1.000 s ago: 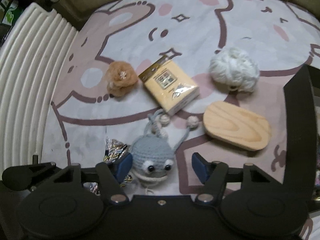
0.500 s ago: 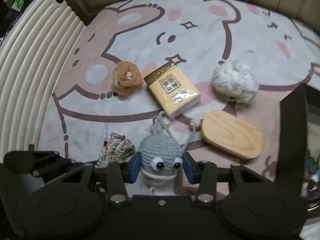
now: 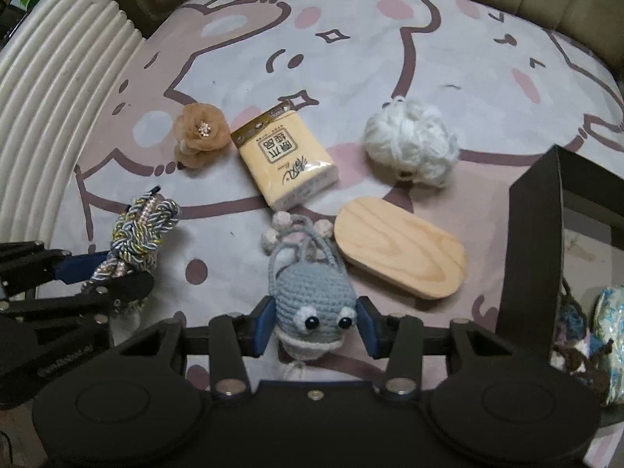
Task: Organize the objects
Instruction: 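Close the left tool on the silver-gold rope while the right tool grips the grey crocheted mouse, then lift the rope and mouse and carry both tools toward the black box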
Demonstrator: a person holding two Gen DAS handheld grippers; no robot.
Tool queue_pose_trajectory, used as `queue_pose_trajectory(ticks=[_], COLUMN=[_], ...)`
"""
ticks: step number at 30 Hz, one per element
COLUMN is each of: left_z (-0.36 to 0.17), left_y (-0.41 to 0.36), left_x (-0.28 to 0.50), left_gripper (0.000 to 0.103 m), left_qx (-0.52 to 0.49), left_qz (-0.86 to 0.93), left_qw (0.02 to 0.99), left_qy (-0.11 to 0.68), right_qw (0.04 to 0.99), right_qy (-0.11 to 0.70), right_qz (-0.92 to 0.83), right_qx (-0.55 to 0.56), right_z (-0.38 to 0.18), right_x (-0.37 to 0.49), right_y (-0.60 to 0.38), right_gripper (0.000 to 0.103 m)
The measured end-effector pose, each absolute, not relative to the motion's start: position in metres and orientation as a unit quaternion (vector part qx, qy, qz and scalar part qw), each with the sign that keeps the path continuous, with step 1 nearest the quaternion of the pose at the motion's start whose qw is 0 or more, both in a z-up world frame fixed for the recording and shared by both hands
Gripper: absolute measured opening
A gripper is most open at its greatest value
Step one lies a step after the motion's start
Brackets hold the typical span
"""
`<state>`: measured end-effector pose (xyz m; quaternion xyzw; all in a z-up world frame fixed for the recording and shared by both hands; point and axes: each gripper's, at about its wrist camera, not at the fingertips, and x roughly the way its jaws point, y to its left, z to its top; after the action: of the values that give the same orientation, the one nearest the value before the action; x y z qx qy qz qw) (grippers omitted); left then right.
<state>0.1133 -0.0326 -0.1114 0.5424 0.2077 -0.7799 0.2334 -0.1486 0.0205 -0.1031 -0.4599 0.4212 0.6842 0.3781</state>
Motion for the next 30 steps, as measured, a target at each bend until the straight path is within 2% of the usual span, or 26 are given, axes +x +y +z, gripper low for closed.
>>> queue_pose_trajectory(ticks=[5, 17, 30], left_z=[-0.105, -0.072, -0.026], left_y=[-0.035, -0.031, -0.016], left_x=[0.115, 0.118, 0.119], left_gripper=[0.032, 0.032, 0.032], left_qx=[0.527, 0.476, 0.407], left_qz=[-0.785, -0.806, -0.835], left_qw=[0.243, 0.273, 0.307], left_qy=[0.216, 0.220, 0.204], right_qw=[0.390, 0.475, 0.525], right_qy=[0.419, 0.414, 0.375], right_qz=[0.686, 0.698, 0.721], right_qx=[-0.450, -0.339, -0.254], right_z=[-0.095, -0.041, -0.004], right_x=[-0.147, -0.113, -0.087], right_y=[0.020, 0.015, -0.005], right_gripper=[0.045, 0.045, 0.045])
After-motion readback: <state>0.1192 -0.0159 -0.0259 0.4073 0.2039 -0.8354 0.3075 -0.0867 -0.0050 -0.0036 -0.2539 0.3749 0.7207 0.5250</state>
